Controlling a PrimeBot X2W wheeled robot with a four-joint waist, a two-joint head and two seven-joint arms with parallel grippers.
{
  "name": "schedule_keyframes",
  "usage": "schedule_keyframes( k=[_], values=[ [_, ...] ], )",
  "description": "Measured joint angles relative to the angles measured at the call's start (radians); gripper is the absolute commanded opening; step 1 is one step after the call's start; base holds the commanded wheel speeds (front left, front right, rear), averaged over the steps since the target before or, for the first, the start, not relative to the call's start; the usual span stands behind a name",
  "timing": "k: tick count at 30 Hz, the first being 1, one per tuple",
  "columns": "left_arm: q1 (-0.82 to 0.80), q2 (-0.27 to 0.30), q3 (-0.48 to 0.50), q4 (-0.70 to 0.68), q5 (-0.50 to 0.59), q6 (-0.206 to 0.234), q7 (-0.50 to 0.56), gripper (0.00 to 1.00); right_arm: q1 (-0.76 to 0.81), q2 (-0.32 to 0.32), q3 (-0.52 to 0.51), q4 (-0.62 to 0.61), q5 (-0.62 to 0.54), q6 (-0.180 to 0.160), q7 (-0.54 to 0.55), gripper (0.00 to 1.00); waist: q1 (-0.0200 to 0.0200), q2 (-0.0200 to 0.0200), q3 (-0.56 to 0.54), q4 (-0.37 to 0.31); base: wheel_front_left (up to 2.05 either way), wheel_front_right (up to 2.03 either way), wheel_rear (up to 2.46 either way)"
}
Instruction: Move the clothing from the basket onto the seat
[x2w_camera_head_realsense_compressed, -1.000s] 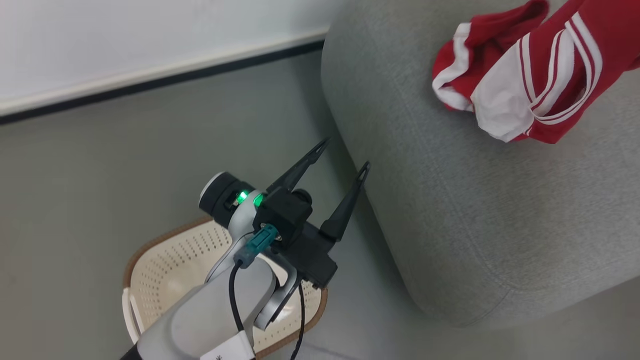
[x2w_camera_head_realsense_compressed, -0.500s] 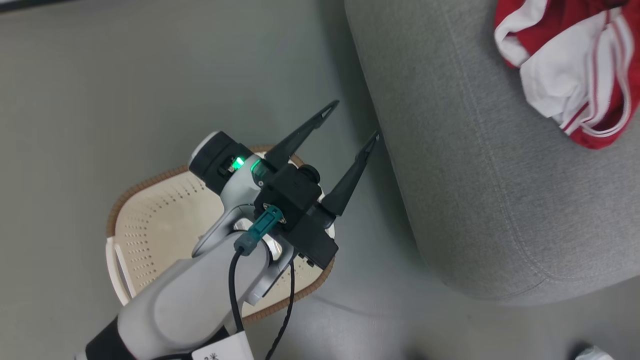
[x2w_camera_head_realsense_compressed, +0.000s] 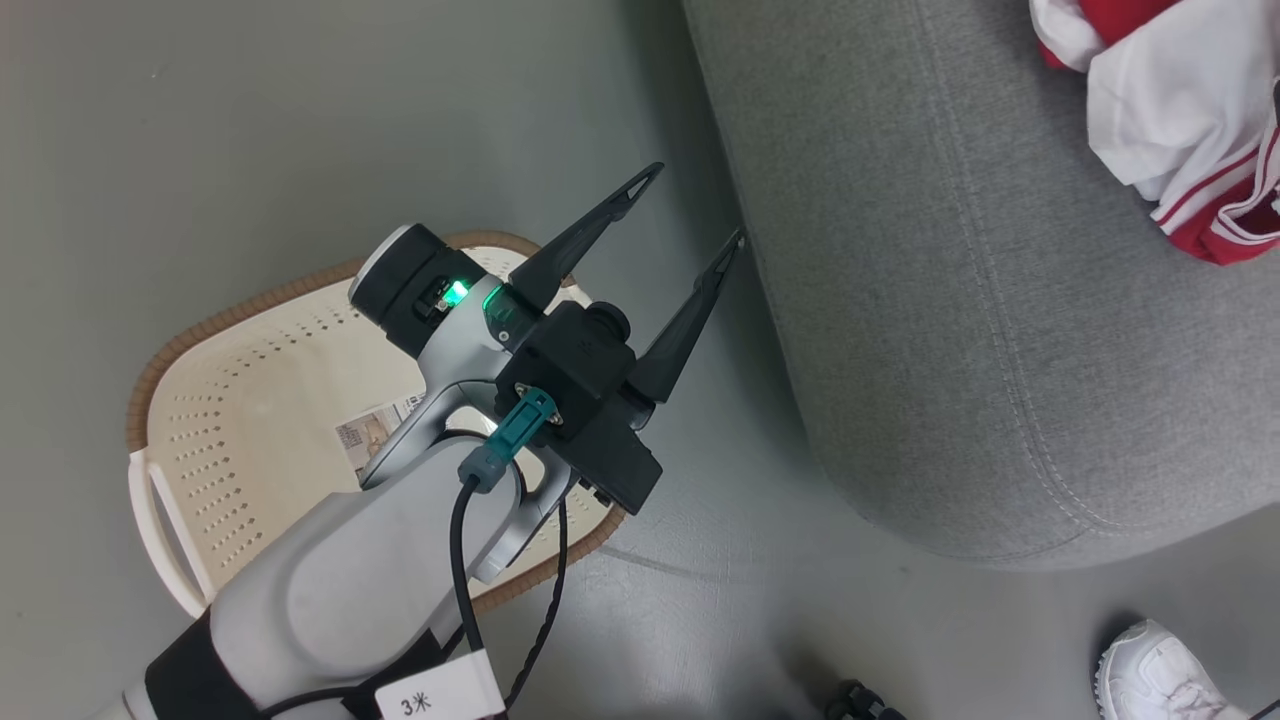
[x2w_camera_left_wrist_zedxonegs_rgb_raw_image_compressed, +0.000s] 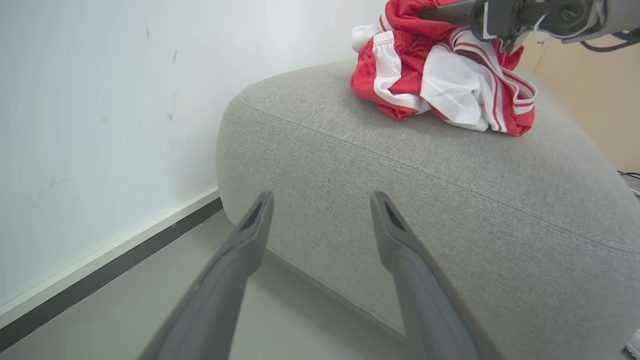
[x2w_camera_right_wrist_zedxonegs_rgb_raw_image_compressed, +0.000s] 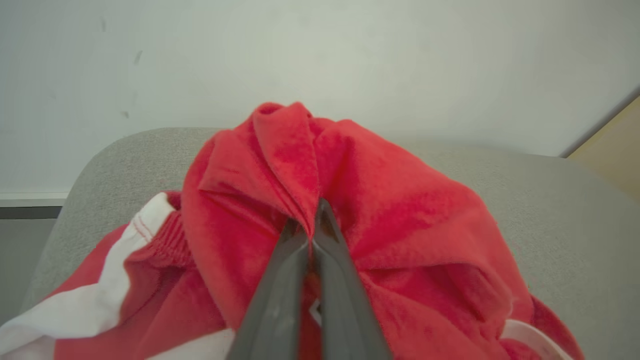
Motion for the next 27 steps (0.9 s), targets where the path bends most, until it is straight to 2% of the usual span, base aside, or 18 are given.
schedule_keyframes(
  k=[1, 3, 5, 6, 15, 27],
  values=[
    [0.0, -0.001, 0.0, 0.0, 0.0, 0.0, 0.0, 1.0, 0.0, 0.0, -0.001, 0.006, 0.002, 0.0, -0.003, 0.0, -0.0001, -0.0001, 0.0, -0.004, 0.0, 0.0, 0.0],
    [0.0, -0.001, 0.0, 0.002, 0.0, 0.0, -0.002, 1.0, 0.0, 0.003, -0.001, 0.02, 0.002, 0.004, -0.004, 0.27, -0.0001, 0.0, -0.004, -0.01, 0.0, 0.0, 0.0],
    [0.0, 0.0, 0.001, 0.008, 0.0, 0.0, -0.003, 1.0, 0.0, 0.014, -0.001, 0.032, 0.002, 0.009, -0.009, 0.59, -0.0001, 0.0, -0.012, -0.013, 0.0, 0.0, 0.0],
    [0.0, 0.0, 0.001, 0.011, 0.0, 0.0, -0.004, 1.0, 0.0, 0.021, 0.0, 0.038, 0.002, 0.01, -0.012, 1.0, -0.0001, 0.0, -0.017, -0.015, 0.0, 0.0, 0.0],
    [0.031, -0.025, 0.004, 0.045, -0.018, 0.0, -0.032, 1.0, 0.052, 0.027, 0.02, 0.059, -0.001, 0.035, -0.013, 1.0, -0.0002, -0.0001, -0.083, -0.023, 0.0, 0.0, 0.0],
    [0.127, -0.06, 0.093, 0.114, -0.114, 0.008, -0.072, 1.0, 0.157, 0.044, 0.044, -0.009, -0.032, 0.044, -0.017, 1.0, -0.0002, -0.0003, -0.23, -0.008, 0.0, 0.0, 0.0]
  ],
)
